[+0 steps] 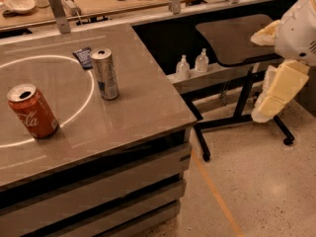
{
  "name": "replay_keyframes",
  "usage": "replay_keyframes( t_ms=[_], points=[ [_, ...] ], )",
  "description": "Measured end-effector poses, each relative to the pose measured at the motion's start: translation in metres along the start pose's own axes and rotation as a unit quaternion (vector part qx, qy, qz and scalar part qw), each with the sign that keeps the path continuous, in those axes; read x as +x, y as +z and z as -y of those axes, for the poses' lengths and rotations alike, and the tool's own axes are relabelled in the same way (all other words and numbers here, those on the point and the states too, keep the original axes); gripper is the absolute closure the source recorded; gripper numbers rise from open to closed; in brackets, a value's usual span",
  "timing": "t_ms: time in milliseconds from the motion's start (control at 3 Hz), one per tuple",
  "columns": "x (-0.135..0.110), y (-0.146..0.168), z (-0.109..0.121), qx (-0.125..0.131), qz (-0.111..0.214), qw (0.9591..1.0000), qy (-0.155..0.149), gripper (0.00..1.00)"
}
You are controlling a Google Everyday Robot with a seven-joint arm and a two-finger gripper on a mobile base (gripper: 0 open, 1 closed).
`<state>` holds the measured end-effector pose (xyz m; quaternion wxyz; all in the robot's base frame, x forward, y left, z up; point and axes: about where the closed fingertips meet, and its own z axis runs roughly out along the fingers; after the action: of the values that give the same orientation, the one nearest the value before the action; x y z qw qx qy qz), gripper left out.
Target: Pick redbull can
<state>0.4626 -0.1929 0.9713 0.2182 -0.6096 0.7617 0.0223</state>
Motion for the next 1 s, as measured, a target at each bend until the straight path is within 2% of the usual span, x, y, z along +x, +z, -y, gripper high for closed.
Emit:
replay_keyframes(
  t_ms=[333,667,1000],
  points=[
    [-0.028,0.021,0.01,-0.008,0.064,0.9978,-0.018,0.0],
    [-0.058,0.035,0.015,-0.006,0.115,0.9923,-0.046,0.0],
    [-0.087,0.046,0.02,-0.002,0.155,0.9863,-0.056,0.0]
  ],
)
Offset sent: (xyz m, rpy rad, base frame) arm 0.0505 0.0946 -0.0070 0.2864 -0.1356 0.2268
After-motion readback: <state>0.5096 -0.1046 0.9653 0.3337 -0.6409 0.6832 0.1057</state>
